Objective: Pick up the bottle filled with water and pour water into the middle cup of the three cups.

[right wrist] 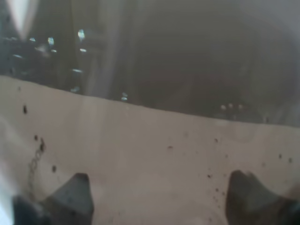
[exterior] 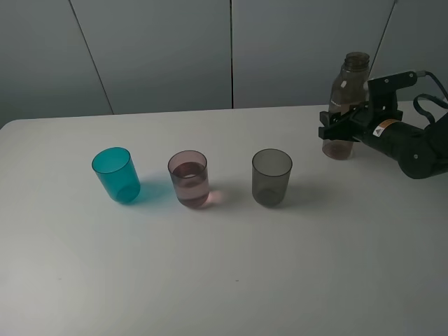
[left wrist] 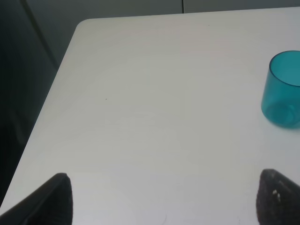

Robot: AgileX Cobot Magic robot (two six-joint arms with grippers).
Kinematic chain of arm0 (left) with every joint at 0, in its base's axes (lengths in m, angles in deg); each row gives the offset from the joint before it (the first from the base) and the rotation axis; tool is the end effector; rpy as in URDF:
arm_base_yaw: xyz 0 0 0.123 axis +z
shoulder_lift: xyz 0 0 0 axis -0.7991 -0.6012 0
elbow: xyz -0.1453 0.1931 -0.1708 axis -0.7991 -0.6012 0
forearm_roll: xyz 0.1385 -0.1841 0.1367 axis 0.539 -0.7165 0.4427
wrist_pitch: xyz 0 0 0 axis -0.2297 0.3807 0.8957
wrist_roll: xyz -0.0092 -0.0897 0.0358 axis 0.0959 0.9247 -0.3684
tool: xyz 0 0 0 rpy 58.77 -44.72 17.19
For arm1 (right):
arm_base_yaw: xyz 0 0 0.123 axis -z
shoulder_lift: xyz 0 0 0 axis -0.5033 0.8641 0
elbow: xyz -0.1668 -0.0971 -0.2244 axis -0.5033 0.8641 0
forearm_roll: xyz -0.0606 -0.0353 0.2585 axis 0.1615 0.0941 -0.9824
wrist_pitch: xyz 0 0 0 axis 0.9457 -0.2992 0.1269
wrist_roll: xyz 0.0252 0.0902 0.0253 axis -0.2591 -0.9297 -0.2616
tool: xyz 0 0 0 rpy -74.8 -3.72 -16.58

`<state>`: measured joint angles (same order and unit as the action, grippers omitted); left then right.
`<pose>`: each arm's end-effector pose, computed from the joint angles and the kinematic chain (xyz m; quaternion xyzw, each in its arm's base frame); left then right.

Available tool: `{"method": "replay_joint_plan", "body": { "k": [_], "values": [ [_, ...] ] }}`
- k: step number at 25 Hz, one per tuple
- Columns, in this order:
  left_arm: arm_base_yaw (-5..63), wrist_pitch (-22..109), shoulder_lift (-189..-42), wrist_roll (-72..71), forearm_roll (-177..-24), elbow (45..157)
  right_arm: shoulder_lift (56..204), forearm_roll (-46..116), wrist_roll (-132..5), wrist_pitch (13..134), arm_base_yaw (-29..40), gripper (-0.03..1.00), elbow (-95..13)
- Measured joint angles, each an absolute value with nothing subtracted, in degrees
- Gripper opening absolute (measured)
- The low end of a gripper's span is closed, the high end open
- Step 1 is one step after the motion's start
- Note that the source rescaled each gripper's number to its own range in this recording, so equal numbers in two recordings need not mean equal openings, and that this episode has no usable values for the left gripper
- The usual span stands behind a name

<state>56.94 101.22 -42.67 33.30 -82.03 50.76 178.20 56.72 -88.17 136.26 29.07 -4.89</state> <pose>0.0006 0.0081 0.2843 -0.0289 0.8538 0.0659 0.5156 0.3747 0.0264 0.0725 -0.1106 0.8085 0.0529 0.5756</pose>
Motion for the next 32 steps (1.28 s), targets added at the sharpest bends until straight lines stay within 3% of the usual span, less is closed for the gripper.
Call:
{"method": "replay_joint_plan", "body": {
  "k": [7, 8, 11, 12, 13, 28, 32],
  "values": [
    [56.9, 101.2, -42.7, 33.3, -82.0, 50.8, 178.2, 56.7, -89.1, 136.3, 29.1, 0.02, -4.9],
    [56.9, 101.2, -42.7, 33.3, -82.0, 50.8, 178.2, 56.7, -89.5, 136.3, 29.1, 0.12, -4.9],
    [56.9, 101.2, -42.7, 33.3, -82.0, 50.8, 178.2, 56.7, -90.1, 136.3, 29.1, 0.77, -4.5],
    [56.9, 101.2, -42.7, 33.3, -82.0, 50.8, 178.2, 56.7, -90.1, 136.3, 29.1, 0.89, -4.1],
    [56.9, 101.2, -42.7, 33.3, -82.0, 50.8, 178.1, 56.7, -90.1, 136.3, 29.1, 0.94, -3.5],
    [56.9, 101.2, -42.7, 33.7, -82.0, 50.8, 165.0, 51.0, -89.1, 135.7, 29.1, 0.98, 12.9],
    [56.9, 101.2, -42.7, 33.7, -82.0, 50.8, 156.1, 51.0, -88.8, 127.3, 29.1, 0.98, 15.3]
  ]
}}
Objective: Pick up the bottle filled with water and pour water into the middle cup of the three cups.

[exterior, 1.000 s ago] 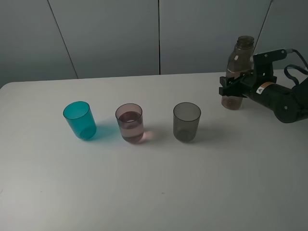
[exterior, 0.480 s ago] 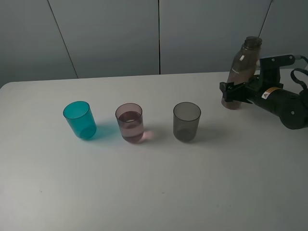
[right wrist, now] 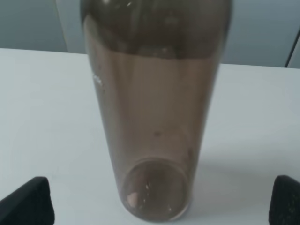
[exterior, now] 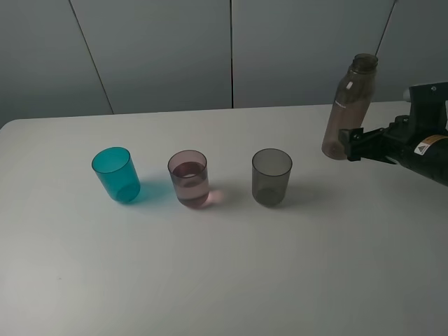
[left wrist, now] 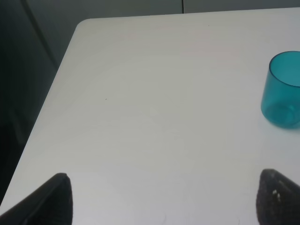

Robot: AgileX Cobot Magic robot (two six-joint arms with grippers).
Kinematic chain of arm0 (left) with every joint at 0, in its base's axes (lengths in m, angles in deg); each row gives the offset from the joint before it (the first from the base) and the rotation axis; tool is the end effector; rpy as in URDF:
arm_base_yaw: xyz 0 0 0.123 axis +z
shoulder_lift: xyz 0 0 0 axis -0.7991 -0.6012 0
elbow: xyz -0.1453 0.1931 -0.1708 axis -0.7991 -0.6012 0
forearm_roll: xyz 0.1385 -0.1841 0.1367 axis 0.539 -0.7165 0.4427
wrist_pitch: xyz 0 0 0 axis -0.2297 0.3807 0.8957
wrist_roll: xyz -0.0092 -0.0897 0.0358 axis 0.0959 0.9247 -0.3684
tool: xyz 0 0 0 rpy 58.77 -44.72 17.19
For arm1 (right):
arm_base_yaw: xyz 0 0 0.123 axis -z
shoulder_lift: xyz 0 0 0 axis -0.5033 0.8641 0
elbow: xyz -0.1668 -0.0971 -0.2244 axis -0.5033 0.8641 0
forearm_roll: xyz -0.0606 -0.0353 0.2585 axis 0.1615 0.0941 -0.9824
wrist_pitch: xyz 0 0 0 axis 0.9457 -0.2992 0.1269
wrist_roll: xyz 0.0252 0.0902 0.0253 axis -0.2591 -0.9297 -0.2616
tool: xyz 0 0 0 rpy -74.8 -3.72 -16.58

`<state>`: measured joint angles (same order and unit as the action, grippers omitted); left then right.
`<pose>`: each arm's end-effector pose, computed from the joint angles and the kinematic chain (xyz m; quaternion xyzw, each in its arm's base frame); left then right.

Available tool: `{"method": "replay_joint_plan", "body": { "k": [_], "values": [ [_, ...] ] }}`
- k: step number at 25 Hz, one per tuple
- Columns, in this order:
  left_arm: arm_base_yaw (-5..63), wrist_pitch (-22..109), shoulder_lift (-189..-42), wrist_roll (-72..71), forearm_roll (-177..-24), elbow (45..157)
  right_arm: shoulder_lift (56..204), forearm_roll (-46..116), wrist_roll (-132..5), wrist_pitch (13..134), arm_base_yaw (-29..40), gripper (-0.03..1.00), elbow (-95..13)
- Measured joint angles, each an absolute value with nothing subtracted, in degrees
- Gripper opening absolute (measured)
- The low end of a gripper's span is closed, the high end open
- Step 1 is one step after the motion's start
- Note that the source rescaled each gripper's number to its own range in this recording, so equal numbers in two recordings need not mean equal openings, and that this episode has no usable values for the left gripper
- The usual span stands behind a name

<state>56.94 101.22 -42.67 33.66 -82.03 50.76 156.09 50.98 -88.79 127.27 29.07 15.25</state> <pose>0.0006 0.0081 0.2843 -0.0316 0.8537 0.0643 0.5158 0.2800 0.0154 0.1186 -0.0602 0.8464 0.0324 0.5281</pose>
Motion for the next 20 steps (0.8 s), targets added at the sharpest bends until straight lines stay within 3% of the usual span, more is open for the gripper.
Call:
{"method": "replay_joint_plan", "body": {
  "k": [9, 20],
  "values": [
    [56.9, 101.2, -42.7, 33.7, -82.0, 50.8, 125.3, 50.7, -88.8, 108.6, 29.1, 0.98, 14.8],
    [56.9, 101.2, -42.7, 33.7, -82.0, 50.8, 98.5, 50.6, -87.4, 56.8, 29.1, 0.98, 0.1]
  ]
}}
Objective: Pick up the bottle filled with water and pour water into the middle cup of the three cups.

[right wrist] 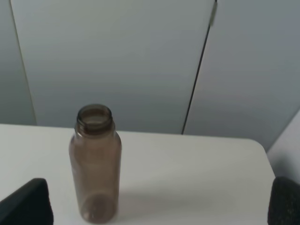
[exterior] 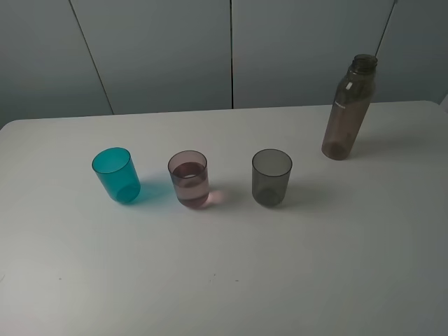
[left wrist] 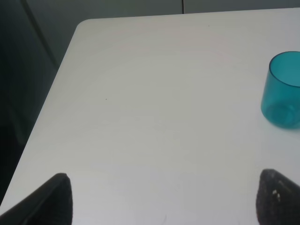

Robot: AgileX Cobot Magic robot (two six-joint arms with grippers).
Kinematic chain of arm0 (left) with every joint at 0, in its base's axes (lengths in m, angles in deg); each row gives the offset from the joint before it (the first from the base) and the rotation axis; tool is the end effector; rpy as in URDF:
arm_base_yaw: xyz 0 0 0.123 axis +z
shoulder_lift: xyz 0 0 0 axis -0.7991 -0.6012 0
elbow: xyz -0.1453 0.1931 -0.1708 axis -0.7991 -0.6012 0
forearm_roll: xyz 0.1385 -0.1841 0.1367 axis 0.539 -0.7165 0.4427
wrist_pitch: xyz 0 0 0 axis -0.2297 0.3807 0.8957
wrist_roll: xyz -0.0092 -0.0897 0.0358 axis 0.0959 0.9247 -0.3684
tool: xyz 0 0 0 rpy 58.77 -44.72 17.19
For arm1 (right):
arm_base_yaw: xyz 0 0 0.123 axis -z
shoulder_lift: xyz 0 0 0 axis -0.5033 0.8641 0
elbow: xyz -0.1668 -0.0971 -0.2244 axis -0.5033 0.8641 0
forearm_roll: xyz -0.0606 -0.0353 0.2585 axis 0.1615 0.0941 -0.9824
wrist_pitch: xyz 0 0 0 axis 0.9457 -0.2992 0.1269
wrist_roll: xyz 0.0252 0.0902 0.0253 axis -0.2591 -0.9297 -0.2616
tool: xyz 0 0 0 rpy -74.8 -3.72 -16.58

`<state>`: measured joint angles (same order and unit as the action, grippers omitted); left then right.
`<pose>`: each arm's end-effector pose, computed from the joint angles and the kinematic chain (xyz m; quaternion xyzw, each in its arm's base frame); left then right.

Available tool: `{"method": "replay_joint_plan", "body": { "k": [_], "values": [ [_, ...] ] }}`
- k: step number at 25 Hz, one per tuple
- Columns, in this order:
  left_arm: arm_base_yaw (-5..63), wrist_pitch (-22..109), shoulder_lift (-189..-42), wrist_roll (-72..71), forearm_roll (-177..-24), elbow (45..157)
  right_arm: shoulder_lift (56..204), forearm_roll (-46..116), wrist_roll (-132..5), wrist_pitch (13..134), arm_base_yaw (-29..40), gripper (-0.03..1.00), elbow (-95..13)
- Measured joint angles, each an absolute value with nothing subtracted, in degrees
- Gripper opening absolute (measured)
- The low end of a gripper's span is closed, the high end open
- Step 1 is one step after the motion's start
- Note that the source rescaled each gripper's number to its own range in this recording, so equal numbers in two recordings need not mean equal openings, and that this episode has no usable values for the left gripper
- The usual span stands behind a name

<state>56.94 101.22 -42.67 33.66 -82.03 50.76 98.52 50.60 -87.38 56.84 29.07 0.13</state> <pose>0.0006 0.0081 0.2843 -0.0316 0.8537 0.0643 0.5158 0.1616 -0.0026 0.3389 -0.0359 0.8352 -0.0482 0.5466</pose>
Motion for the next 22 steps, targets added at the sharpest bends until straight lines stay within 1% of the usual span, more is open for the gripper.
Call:
{"method": "replay_joint_plan", "body": {
  "k": [4, 8, 13, 16, 22],
  "values": [
    [56.9, 101.2, -42.7, 33.7, -82.0, 50.8, 93.9, 44.5, -81.9, 42.1, 29.1, 0.98, -0.9],
    [56.9, 101.2, -42.7, 33.7, -82.0, 50.8, 89.1, 35.1, -73.7, 31.1, 29.1, 0.98, -1.0],
    [56.9, 101.2, -42.7, 33.7, -82.0, 50.8, 82.7, 32.3, -70.7, 19.5, 29.1, 0.98, -1.1],
    [56.9, 101.2, -42.7, 33.7, -82.0, 50.8, 78.1, 31.9, -70.7, 17.0, 29.1, 0.98, -0.8],
    [56.9, 101.2, -42.7, 33.7, -82.0, 50.8, 67.0, 31.7, -70.7, 16.7, 29.1, 0.98, 4.9]
  ]
}}
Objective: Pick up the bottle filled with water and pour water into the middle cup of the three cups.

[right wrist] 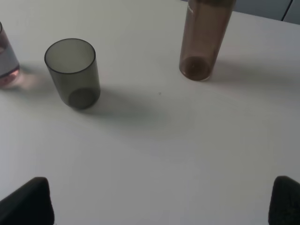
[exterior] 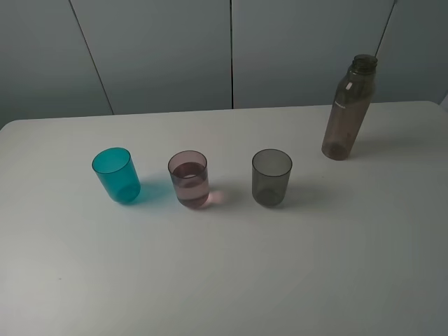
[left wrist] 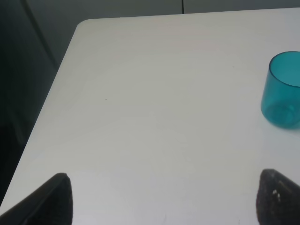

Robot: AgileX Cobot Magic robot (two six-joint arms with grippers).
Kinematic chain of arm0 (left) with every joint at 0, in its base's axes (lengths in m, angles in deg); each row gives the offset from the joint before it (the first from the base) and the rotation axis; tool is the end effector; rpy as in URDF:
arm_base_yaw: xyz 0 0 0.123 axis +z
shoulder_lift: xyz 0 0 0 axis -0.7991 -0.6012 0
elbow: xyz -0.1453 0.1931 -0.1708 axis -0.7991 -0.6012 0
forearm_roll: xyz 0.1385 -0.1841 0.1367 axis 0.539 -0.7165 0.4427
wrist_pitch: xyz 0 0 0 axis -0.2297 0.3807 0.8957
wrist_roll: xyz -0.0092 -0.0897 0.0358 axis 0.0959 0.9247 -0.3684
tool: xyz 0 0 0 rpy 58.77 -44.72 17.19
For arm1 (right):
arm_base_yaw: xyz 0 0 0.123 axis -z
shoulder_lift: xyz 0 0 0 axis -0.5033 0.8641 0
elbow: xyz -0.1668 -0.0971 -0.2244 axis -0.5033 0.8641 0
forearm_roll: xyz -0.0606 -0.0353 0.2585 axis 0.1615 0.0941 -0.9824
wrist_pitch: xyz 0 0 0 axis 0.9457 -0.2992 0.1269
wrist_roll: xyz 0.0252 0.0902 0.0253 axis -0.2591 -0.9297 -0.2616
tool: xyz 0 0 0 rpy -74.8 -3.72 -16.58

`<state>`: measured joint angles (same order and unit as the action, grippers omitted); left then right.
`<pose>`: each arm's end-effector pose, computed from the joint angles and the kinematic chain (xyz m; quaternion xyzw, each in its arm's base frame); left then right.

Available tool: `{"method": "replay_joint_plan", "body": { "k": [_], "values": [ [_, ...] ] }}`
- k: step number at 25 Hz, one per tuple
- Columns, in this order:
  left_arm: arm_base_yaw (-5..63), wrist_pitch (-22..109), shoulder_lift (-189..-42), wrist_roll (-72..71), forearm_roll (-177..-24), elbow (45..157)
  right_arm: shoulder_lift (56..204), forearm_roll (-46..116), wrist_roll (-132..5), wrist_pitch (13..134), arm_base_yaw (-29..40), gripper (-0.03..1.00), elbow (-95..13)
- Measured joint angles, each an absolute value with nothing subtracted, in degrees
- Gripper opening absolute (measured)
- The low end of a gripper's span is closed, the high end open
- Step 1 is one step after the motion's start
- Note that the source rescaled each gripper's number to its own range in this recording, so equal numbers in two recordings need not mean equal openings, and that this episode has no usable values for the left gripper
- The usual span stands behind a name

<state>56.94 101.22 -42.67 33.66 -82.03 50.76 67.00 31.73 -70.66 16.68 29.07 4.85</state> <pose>0.0006 0.0081 0.2843 -0.0316 0.8537 0.0643 0.5158 0.0181 0.0173 0.3030 -0.1341 0.8809 0.0390 0.4522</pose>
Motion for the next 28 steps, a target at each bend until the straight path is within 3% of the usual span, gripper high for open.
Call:
{"method": "replay_joint_plan", "body": {
  "k": [6, 17, 24, 28],
  "values": [
    [56.9, 101.2, -42.7, 33.7, -82.0, 50.8, 57.5, 31.7, -70.7, 17.9, 29.1, 0.98, 9.1],
    [56.9, 101.2, -42.7, 33.7, -82.0, 50.8, 57.0, 36.6, -80.6, 19.7, 29.2, 0.98, 9.6],
    [56.9, 101.2, -42.7, 33.7, -82.0, 50.8, 57.0, 37.6, -82.2, 19.8, 37.6, 0.98, 9.6],
    [56.9, 101.2, -42.7, 33.7, -82.0, 50.8, 57.0, 37.6, -82.2, 19.8, 38.3, 0.98, 9.6]
  ]
}}
